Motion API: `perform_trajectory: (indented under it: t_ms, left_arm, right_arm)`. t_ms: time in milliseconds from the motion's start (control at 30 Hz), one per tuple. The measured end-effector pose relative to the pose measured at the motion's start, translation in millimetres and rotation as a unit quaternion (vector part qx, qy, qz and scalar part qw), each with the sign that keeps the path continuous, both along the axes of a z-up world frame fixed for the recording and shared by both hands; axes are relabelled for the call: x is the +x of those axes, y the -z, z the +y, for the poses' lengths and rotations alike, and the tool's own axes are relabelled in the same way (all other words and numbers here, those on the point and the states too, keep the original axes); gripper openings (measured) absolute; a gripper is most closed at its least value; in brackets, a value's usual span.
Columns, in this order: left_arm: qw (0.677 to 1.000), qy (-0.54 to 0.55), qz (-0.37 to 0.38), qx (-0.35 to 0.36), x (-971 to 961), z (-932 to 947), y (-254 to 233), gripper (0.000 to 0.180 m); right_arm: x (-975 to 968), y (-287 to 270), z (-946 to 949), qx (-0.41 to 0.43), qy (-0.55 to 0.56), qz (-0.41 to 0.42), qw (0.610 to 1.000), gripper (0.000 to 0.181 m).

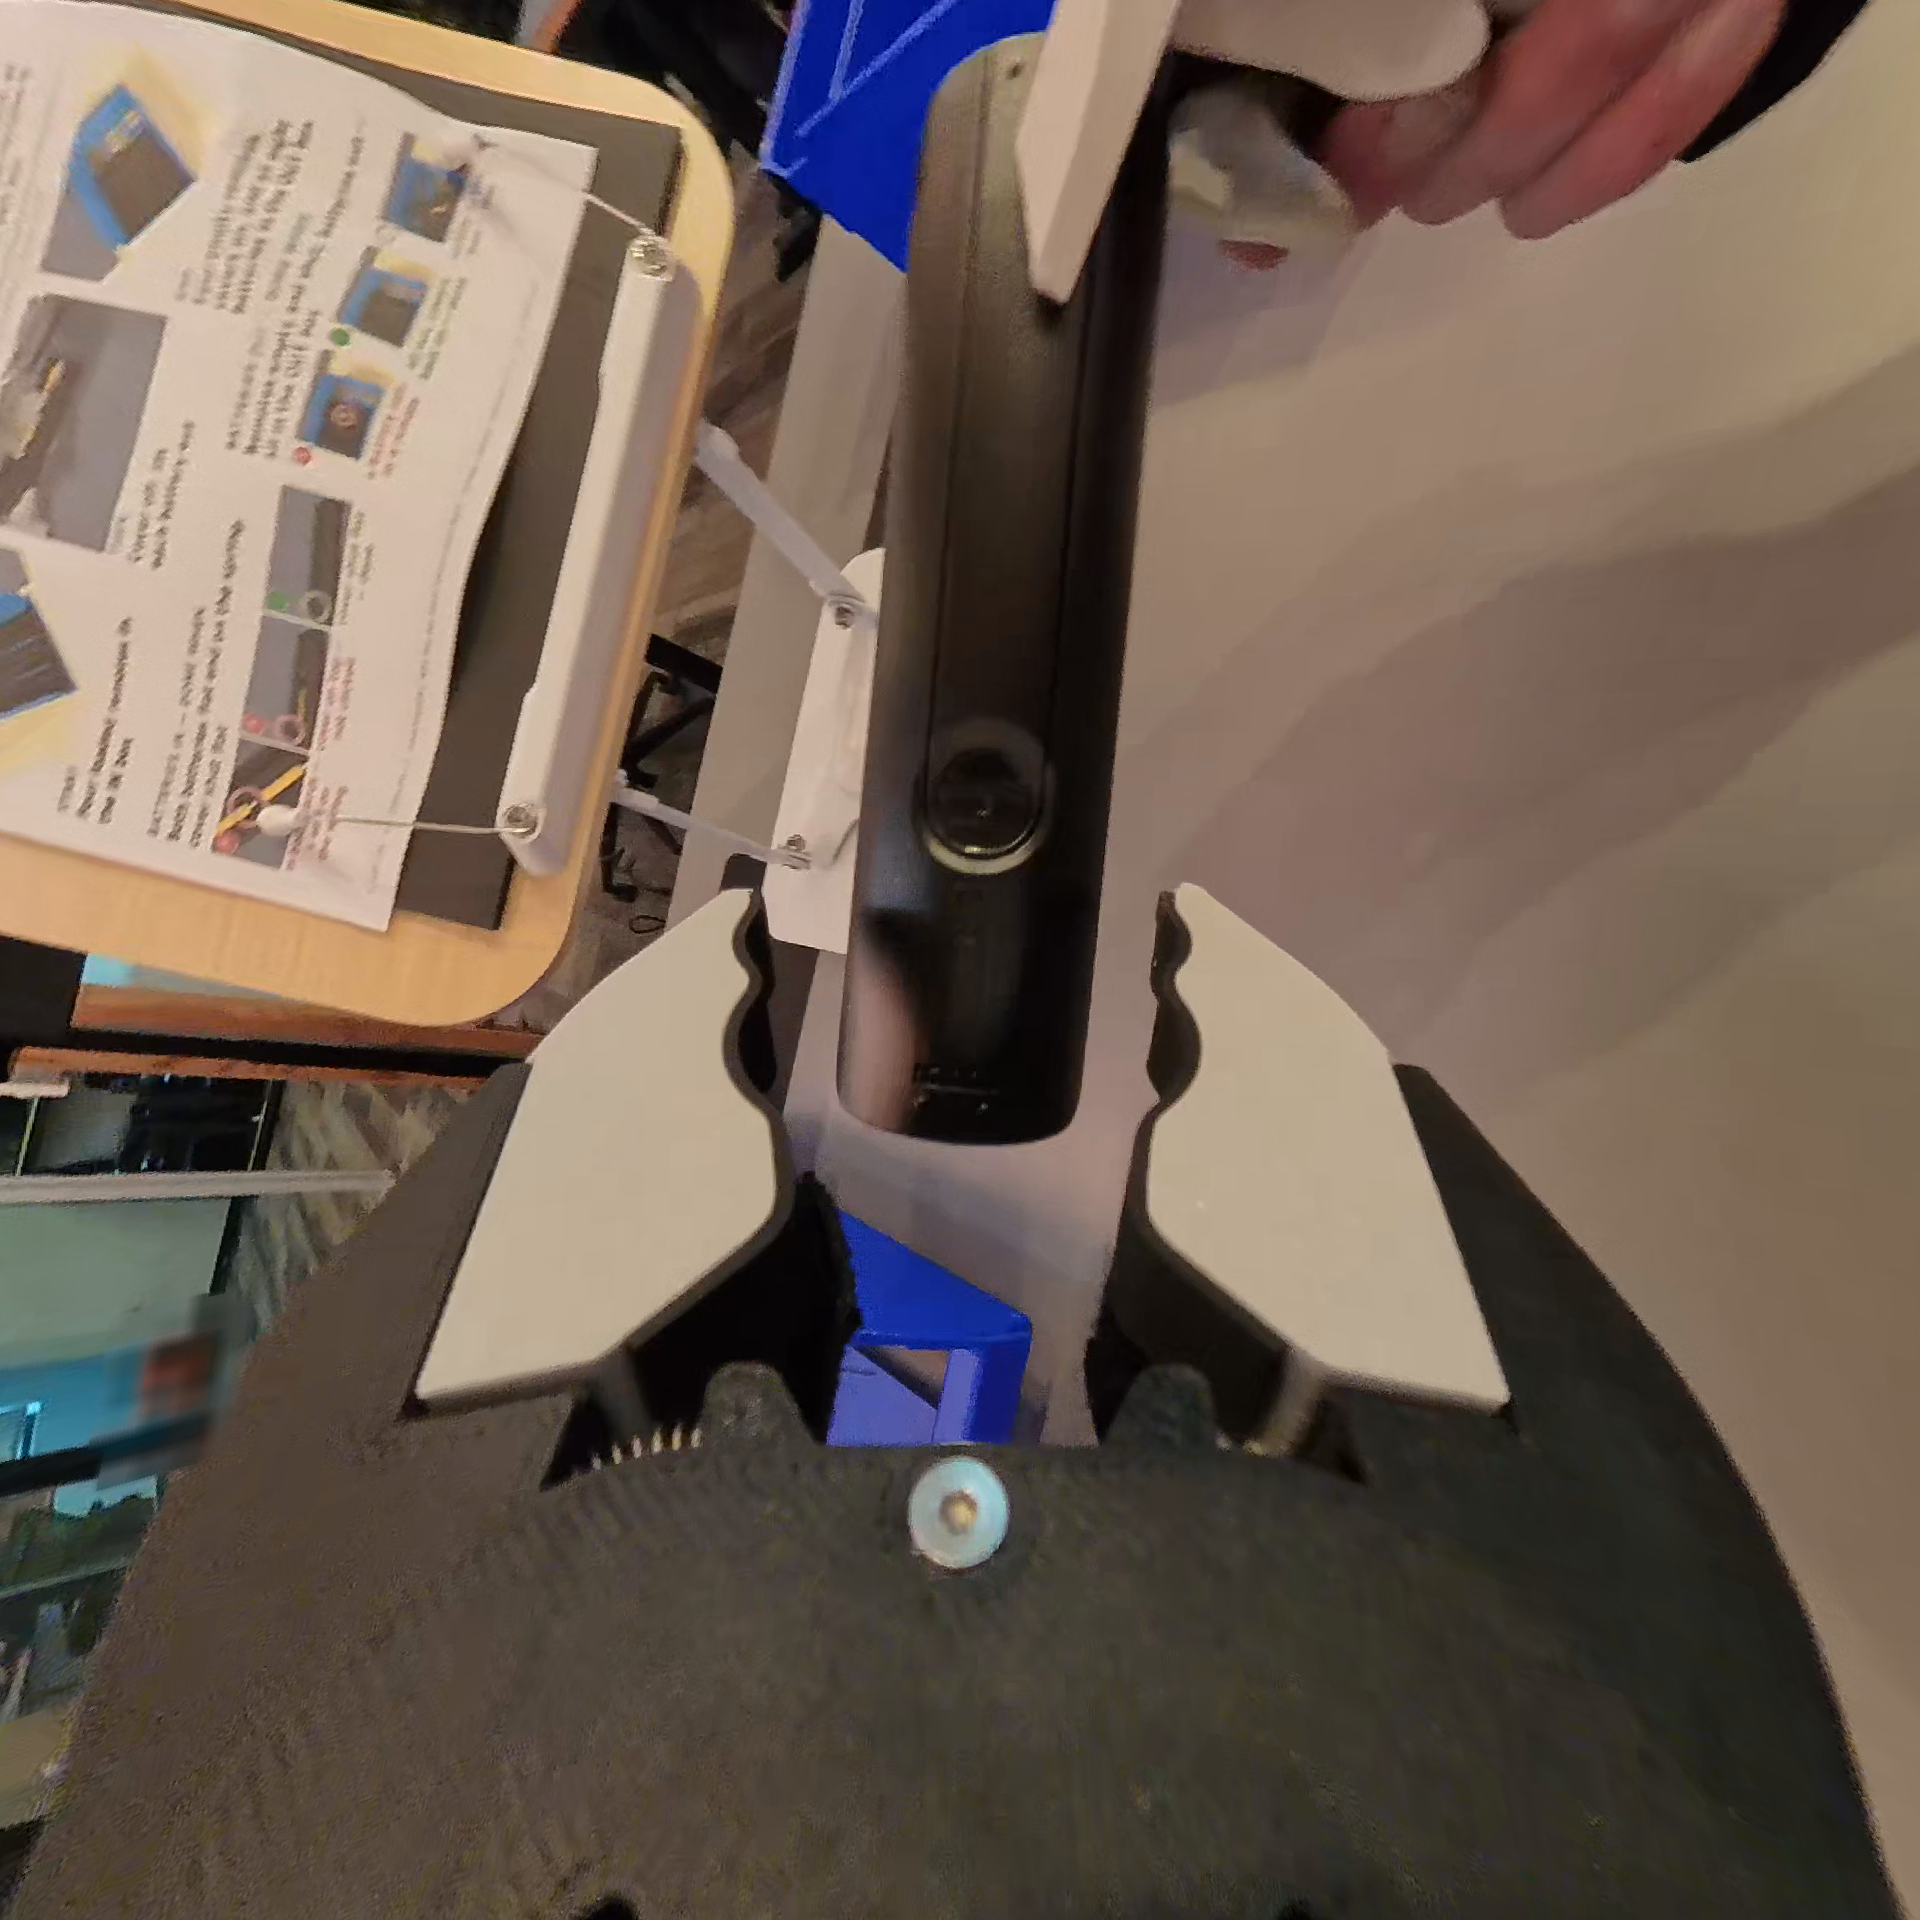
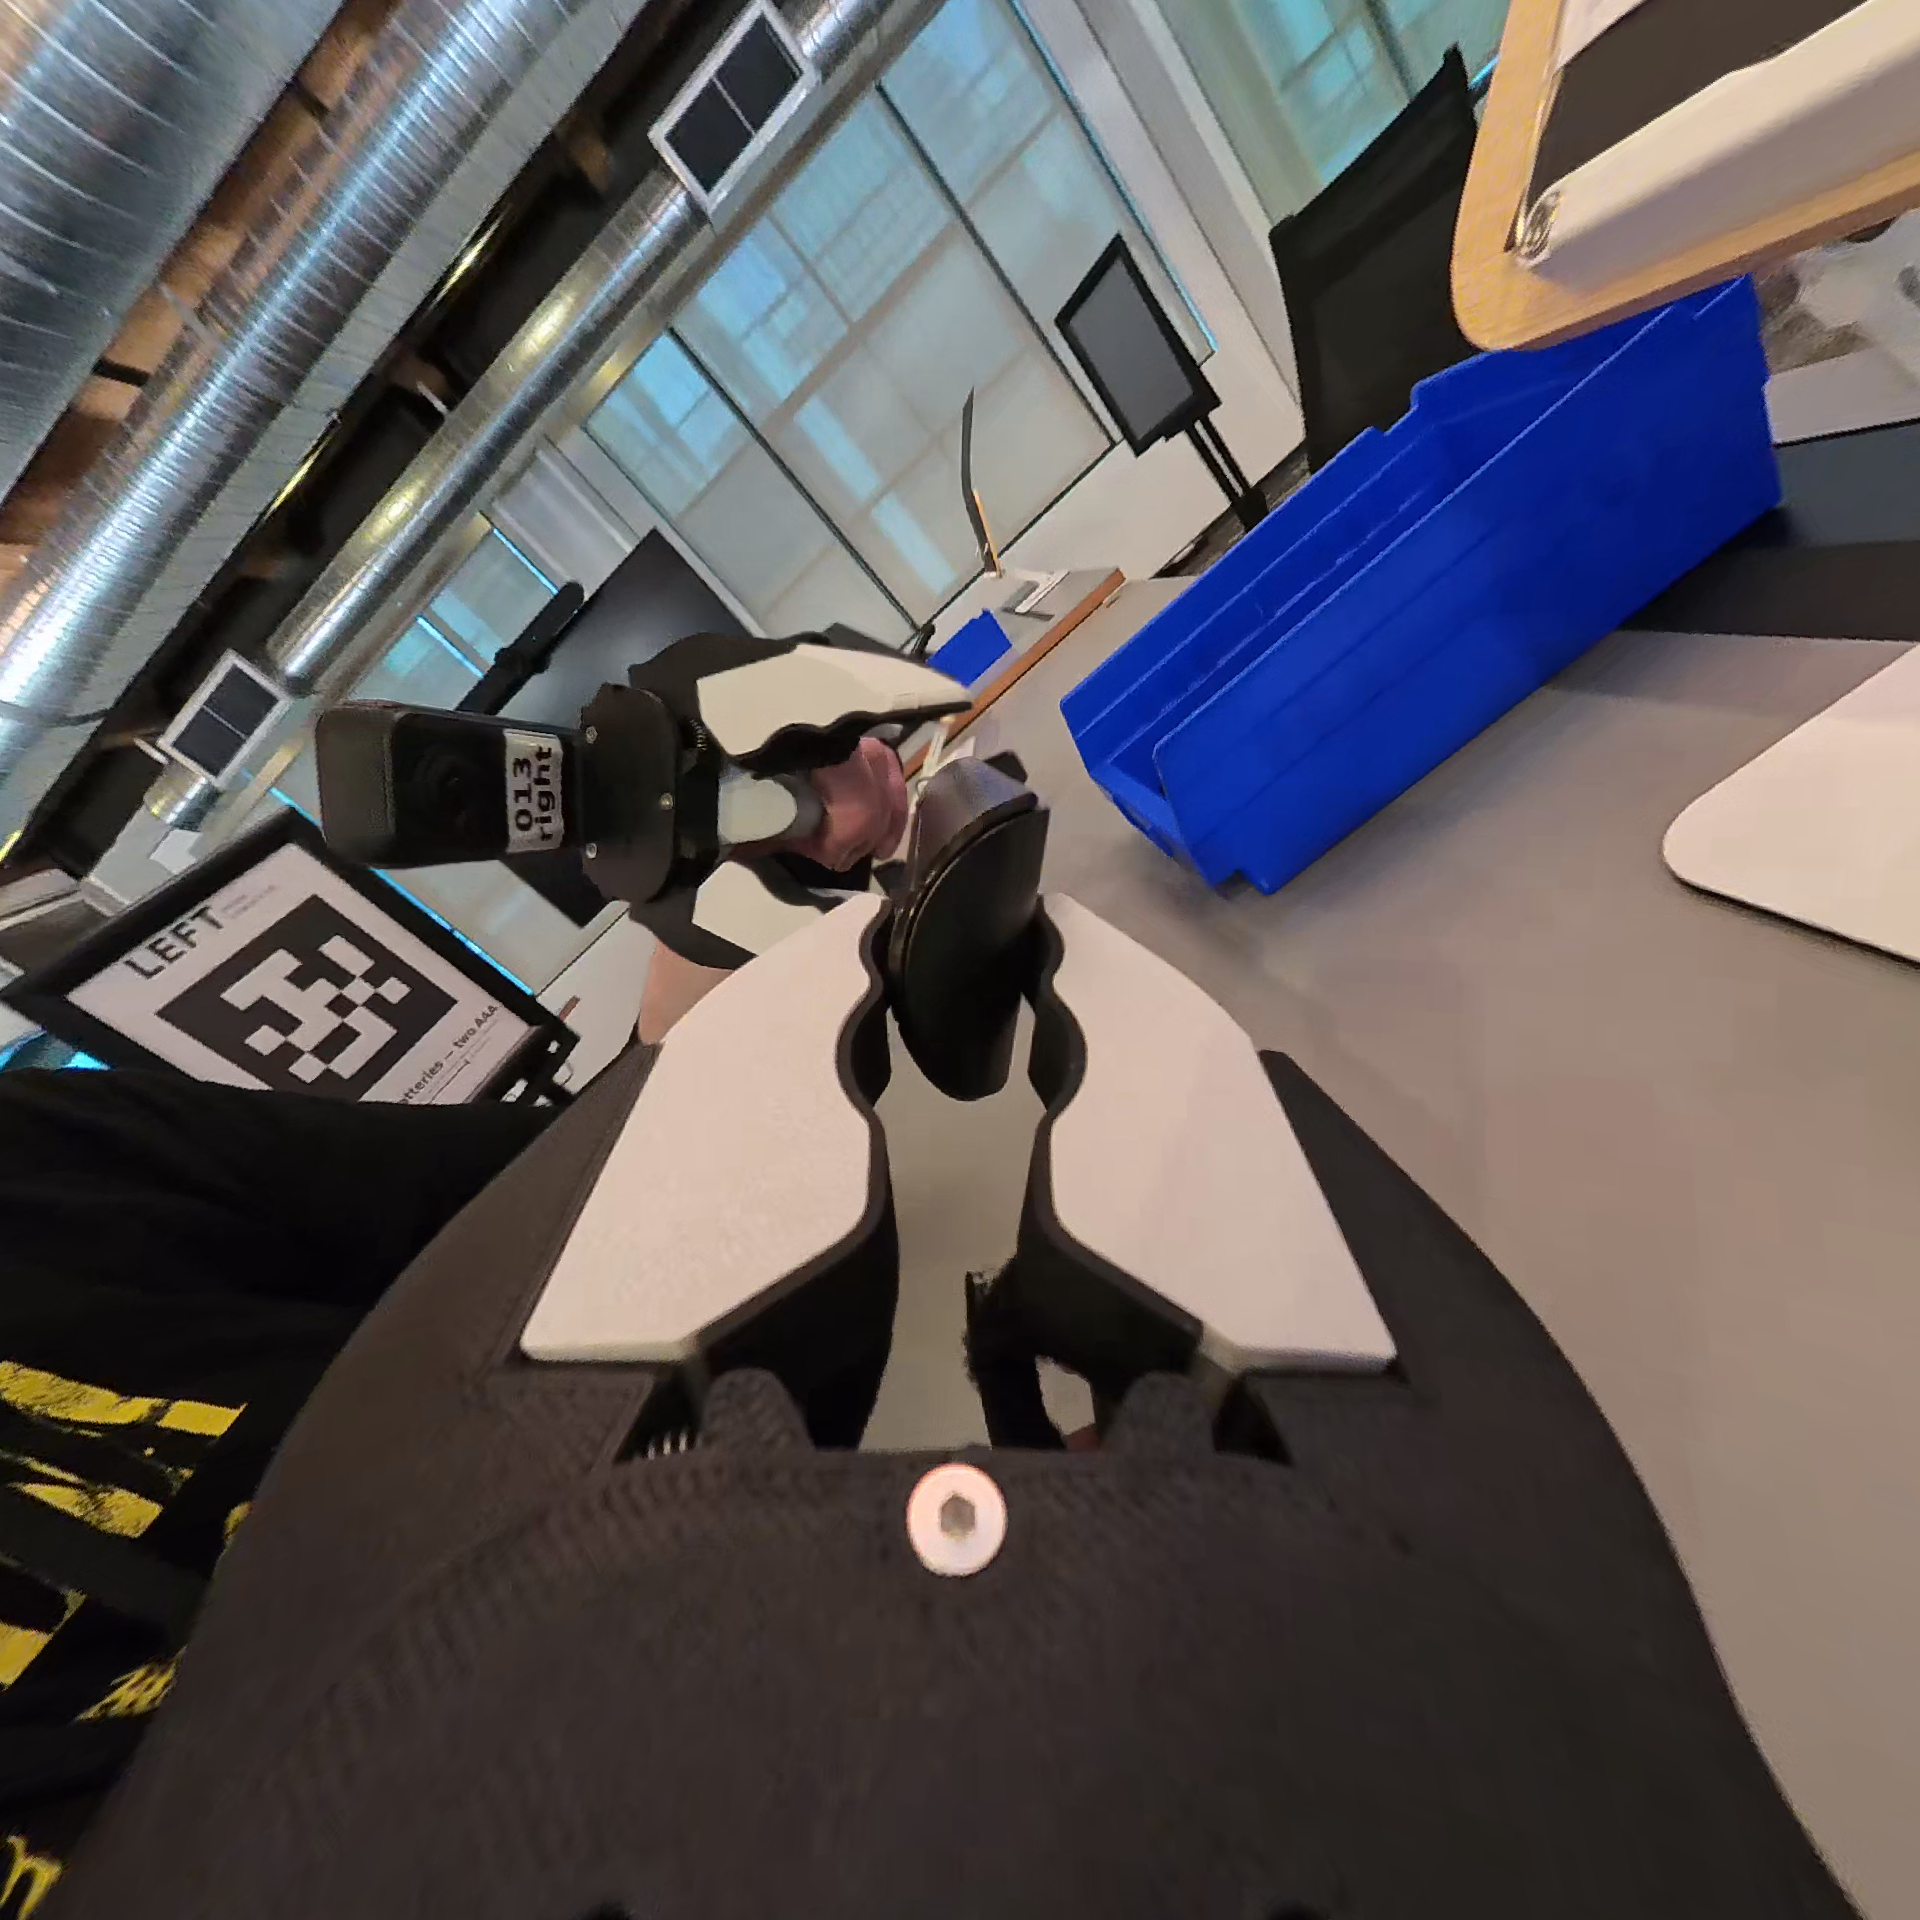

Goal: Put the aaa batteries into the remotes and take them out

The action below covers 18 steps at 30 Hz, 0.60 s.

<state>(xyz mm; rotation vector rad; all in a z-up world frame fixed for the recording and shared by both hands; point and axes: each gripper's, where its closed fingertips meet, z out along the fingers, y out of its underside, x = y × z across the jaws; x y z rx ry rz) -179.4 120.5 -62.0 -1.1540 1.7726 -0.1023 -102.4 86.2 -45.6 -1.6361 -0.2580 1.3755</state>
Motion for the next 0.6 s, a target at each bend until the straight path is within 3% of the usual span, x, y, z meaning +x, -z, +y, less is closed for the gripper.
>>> perform_trajectory:
  t_ms: [167, 233, 300, 400, 600]
  left_arm:
    - [0.995, -0.013, -0.092, -0.021, -1, 11, -14, 0.082]
    - [0.984, 0.006, -0.166, -0.068, 1, 10, -24, 0.083]
    - [0.953, 0.053, -0.260, -0.148, 6, 0, -38, 0.083]
    - [0.878, 0.145, -0.383, -0.248, 9, -21, -65, 0.081]
    - [0.782, 0.253, -0.484, -0.302, 8, -46, -101, 0.072]
  right_arm:
    - [9, -11, -6, 0.017, 0.013, 0.037, 0.999, 0.023]
    - [13, -19, -9, 0.027, 0.010, 0.076, 0.997, 0.023]
    - [16, -32, -14, 0.044, -0.005, 0.130, 0.990, 0.023]
    - [12, -41, -18, 0.050, -0.025, 0.182, 0.982, 0.023]
    - [-3, -46, -19, 0.023, -0.081, 0.246, 0.966, 0.023]
